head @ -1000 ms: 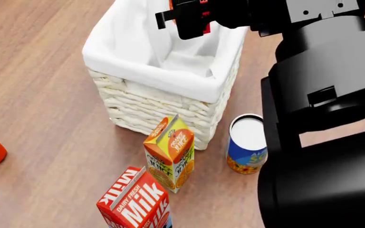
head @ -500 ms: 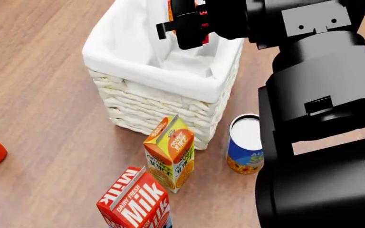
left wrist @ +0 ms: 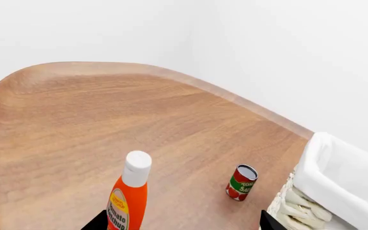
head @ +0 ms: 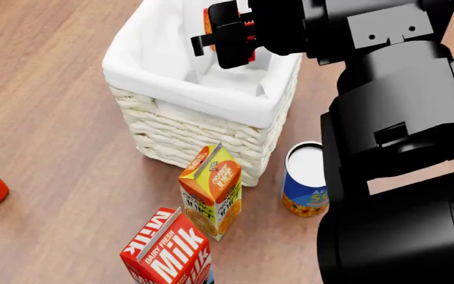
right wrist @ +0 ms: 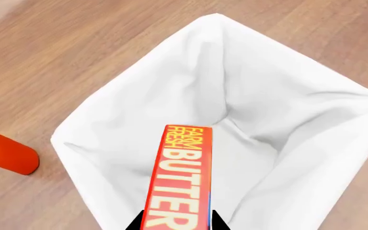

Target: Pick up the butter and put it in the basket.

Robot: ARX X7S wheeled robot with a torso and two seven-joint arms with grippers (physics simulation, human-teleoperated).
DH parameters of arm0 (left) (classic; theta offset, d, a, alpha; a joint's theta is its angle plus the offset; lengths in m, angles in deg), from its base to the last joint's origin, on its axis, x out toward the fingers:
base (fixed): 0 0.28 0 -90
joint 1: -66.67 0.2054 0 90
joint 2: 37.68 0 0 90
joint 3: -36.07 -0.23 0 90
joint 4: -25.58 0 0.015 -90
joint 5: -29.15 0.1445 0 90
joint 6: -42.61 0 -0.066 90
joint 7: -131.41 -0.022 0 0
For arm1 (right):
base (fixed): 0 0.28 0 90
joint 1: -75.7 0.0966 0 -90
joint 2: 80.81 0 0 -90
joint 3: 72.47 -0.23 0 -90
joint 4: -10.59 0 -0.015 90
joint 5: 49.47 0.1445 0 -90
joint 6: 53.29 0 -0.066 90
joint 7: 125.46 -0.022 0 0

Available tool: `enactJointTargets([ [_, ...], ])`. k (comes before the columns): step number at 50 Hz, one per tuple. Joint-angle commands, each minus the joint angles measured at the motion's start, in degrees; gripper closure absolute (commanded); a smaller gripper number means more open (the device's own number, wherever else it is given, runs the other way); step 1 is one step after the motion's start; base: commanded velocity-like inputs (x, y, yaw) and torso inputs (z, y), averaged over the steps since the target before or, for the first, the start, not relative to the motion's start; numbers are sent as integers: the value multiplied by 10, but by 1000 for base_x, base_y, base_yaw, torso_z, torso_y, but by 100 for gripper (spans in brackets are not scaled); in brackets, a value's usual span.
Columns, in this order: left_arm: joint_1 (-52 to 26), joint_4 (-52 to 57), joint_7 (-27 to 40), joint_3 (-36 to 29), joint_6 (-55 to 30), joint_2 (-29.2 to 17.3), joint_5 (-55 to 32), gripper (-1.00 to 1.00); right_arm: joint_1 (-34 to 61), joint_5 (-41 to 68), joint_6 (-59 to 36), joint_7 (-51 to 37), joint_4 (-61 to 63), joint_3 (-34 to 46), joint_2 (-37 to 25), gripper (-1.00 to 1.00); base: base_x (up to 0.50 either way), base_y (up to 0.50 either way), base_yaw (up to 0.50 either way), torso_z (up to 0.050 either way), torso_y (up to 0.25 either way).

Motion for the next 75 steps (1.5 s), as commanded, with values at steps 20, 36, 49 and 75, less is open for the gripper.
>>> enactJointTargets([
  [20, 13, 16, -11, 19, 0, -2, -13, -100, -15, -31, 8, 20, 0, -55, 17, 100, 0, 0, 0, 0, 1],
  [36, 15, 15, -13, 16, 6, -2, -12, -100, -13, -79, 42, 7, 0, -85, 17, -100, 0, 0, 0, 1, 1],
  [49, 16, 14, -15, 13, 10, -3, -11, -100, -4, -142, 99, -15, 0, -153, 16, -100, 0, 0, 0, 0, 0],
  [75, 26, 24, -29, 10, 23, -13, -4, -100, -120, -180, 140, -115, 356, -229, -45, -100, 0, 0, 0, 0, 0],
])
